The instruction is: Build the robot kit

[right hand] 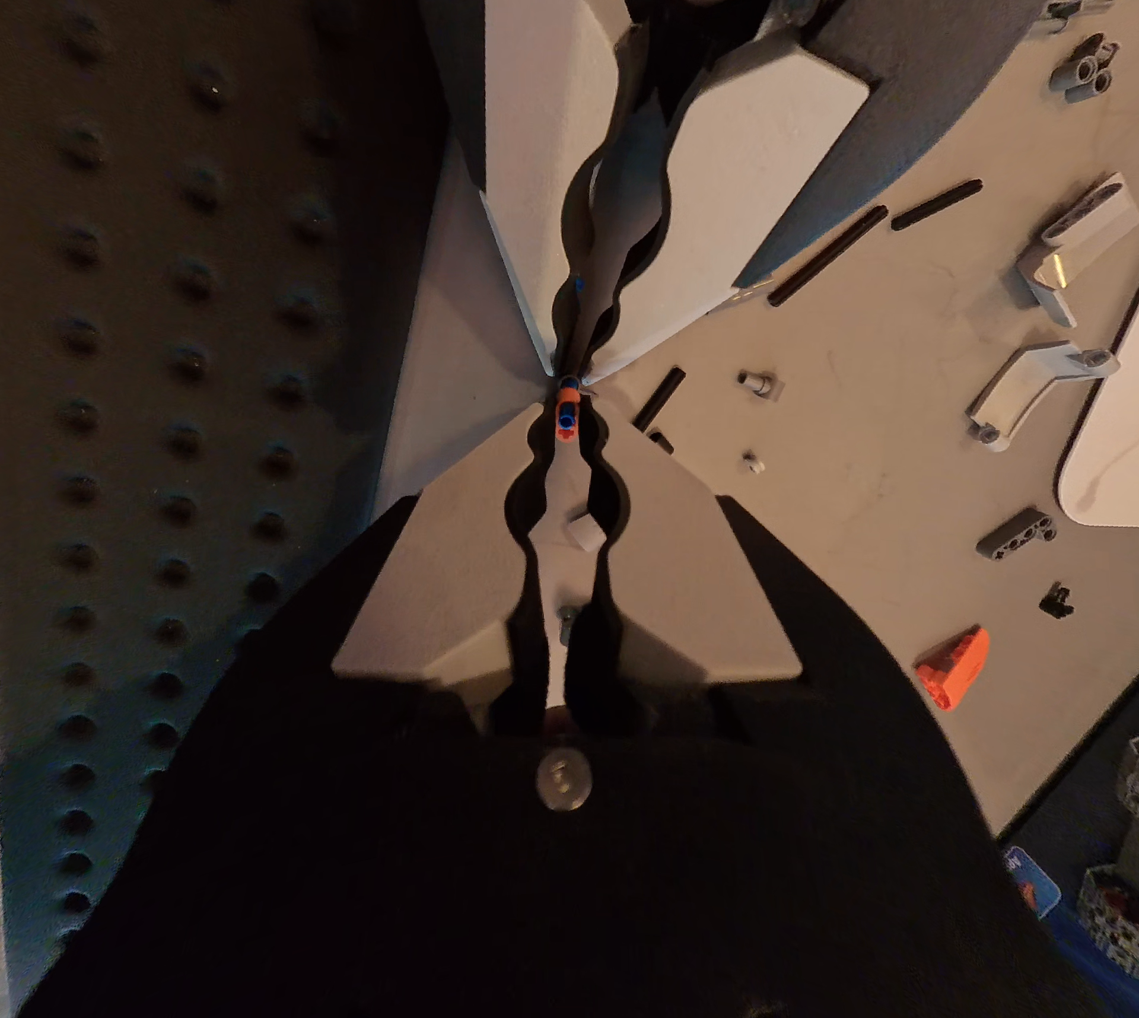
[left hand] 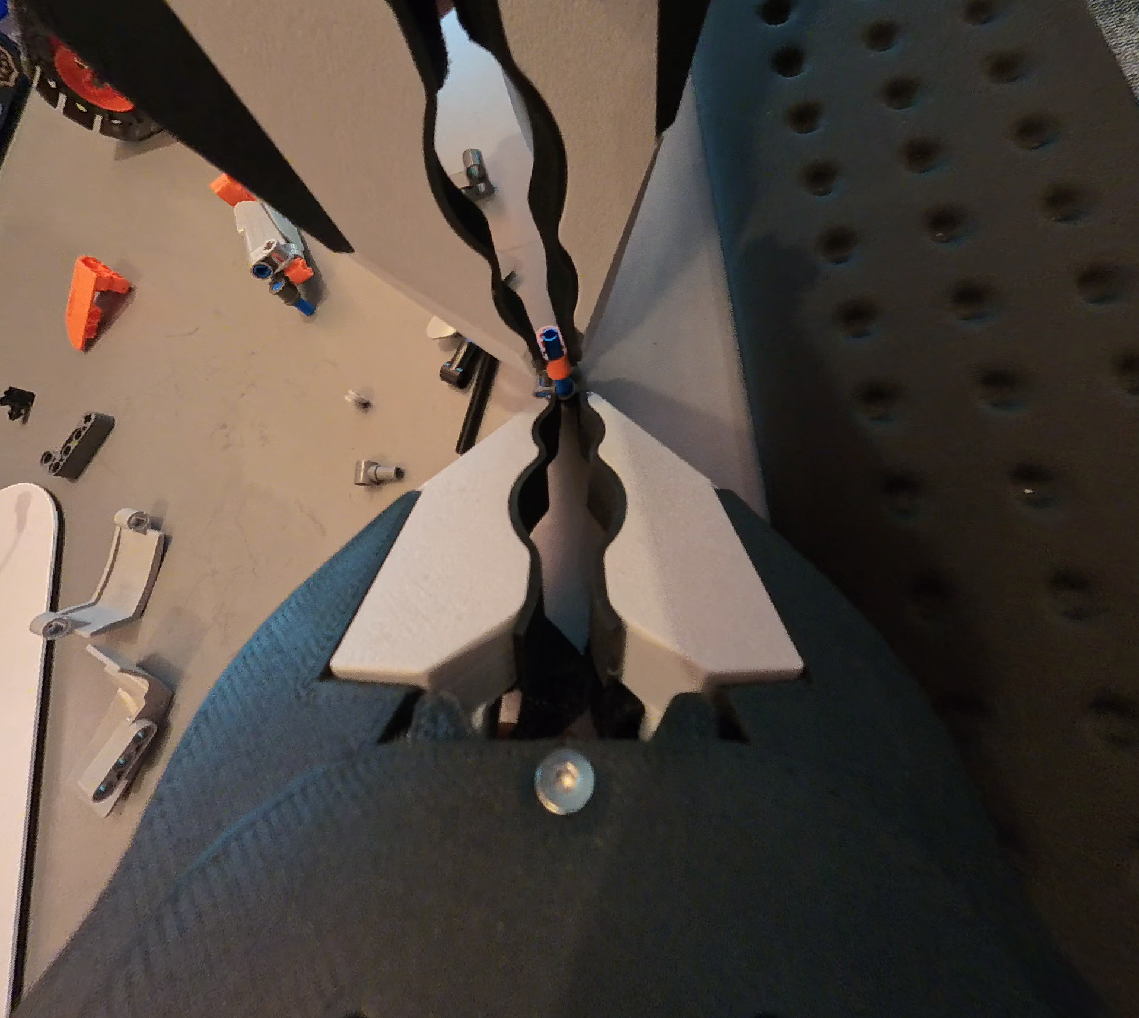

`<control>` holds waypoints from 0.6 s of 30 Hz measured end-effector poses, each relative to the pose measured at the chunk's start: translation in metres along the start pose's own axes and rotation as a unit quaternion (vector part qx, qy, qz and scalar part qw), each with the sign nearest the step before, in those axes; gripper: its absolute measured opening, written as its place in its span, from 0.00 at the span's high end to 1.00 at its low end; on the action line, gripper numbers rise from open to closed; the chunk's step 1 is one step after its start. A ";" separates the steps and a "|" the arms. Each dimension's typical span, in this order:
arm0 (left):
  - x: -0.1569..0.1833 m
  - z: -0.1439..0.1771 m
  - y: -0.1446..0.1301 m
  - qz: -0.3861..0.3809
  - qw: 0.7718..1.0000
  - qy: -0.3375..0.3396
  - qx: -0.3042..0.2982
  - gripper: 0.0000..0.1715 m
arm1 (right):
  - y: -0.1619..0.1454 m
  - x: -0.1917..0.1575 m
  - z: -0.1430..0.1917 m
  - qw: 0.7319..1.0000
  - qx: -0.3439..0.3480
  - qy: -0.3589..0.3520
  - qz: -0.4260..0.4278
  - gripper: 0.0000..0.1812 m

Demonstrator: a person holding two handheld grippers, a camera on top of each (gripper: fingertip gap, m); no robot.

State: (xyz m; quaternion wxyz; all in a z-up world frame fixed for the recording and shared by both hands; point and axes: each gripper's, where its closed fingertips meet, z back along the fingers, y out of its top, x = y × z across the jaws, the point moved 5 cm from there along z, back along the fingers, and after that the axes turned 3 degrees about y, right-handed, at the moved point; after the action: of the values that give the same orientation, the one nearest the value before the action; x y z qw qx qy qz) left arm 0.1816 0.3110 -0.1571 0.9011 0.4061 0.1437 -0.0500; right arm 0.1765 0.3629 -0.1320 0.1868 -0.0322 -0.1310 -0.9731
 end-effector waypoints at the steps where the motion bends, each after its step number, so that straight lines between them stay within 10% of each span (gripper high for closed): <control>1: 0.000 0.000 0.000 -0.002 1.000 0.001 0.000 0.98 | 0.000 0.000 0.000 1.000 0.001 0.001 0.000 0.97; 18: 0.000 0.000 0.000 -0.002 1.000 -0.003 0.000 0.98 | 0.000 0.004 -0.001 0.999 0.011 0.030 0.019 0.98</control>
State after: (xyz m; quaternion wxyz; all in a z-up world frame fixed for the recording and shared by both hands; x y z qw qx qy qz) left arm 0.1820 0.3113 -0.1572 0.9014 0.4054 0.1423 -0.0533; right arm 0.1729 0.3613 -0.1328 0.2092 -0.0031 -0.1352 -0.9685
